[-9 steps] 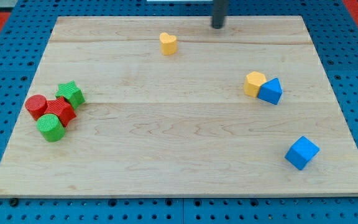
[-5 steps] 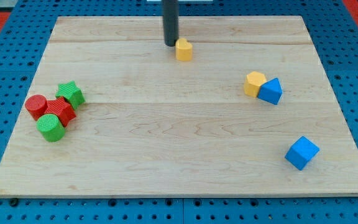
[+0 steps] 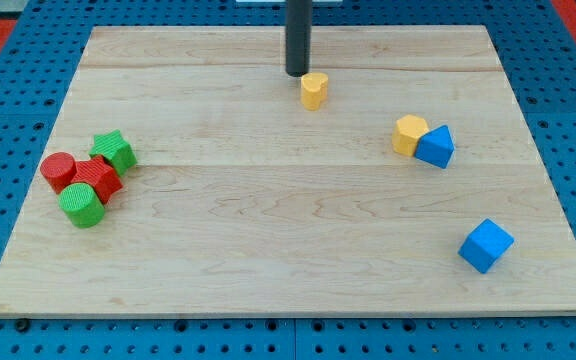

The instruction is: Move the yellow heart into the hexagon

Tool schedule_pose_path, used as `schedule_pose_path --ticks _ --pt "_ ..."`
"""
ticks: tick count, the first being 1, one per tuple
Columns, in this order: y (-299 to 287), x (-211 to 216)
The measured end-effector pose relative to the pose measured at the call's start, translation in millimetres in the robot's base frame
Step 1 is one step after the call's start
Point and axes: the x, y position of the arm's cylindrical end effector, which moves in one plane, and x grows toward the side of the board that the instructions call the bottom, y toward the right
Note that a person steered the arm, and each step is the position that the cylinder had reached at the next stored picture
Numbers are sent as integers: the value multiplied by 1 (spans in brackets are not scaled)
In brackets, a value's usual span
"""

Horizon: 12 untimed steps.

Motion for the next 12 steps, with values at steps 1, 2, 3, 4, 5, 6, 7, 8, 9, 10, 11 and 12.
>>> schedule_pose_path --ticks 1,2,3,4,5,6,7,8,9,10,11,12 --pt "10 33" --pt "38 68" --pt "69 70" --pt "65 33" --pt "94 26" --pt "119 62" --pt "125 76" --pt "126 47" --pt "66 55" --pt "12 95" --pt "4 152" --pt "16 201"
